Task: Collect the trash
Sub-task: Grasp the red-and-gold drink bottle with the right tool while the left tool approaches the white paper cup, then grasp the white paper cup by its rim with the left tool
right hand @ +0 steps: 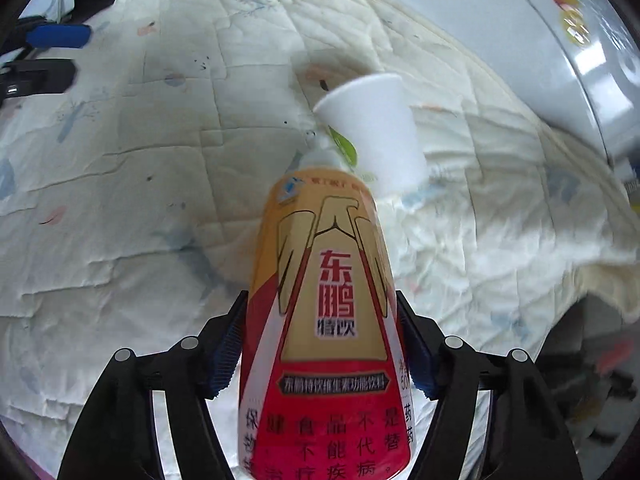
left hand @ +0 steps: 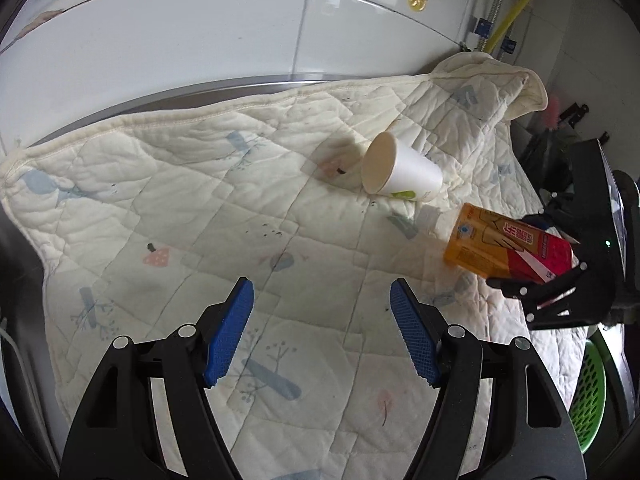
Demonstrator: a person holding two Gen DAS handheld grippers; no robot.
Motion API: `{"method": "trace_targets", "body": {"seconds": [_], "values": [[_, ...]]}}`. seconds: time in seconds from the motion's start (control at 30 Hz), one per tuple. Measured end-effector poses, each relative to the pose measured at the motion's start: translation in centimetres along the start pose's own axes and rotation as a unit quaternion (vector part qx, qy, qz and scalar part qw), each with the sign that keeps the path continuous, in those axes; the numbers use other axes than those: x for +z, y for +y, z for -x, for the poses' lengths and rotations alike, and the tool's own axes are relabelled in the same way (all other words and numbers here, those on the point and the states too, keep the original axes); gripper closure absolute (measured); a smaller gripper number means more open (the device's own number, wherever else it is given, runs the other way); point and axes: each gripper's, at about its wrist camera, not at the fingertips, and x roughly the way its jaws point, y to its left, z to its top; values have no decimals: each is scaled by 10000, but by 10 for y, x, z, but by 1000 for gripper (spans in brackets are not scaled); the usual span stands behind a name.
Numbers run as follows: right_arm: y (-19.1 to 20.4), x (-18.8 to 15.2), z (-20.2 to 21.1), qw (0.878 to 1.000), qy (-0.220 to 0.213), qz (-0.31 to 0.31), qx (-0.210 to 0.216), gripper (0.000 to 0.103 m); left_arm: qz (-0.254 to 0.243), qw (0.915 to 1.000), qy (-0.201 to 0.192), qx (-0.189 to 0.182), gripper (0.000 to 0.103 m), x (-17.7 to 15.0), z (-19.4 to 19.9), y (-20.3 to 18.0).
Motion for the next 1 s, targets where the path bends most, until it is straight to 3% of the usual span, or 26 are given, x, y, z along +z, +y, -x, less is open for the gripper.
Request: {"method": "trace_targets", "body": {"seconds": [0.2, 0.43, 0.73, 1.0], "values": [[-5, -43, 18, 9956, -27, -918, 189, 37, -400, 9988, -78, -278, 33, 19, -24, -28], [23, -104, 22, 9881, 23, -1507, 295, 37, -577, 9970, -30, -511, 33, 47, -73, -49], [26, -124, 18, 9794, -2, -1944, 550, 37, -778, 9935, -3, -826, 35, 70, -114, -69], [21, -123, 16, 9770, -59, -2037, 630, 37, -686, 9867, 225, -1459, 65, 77, -137, -73]]}}
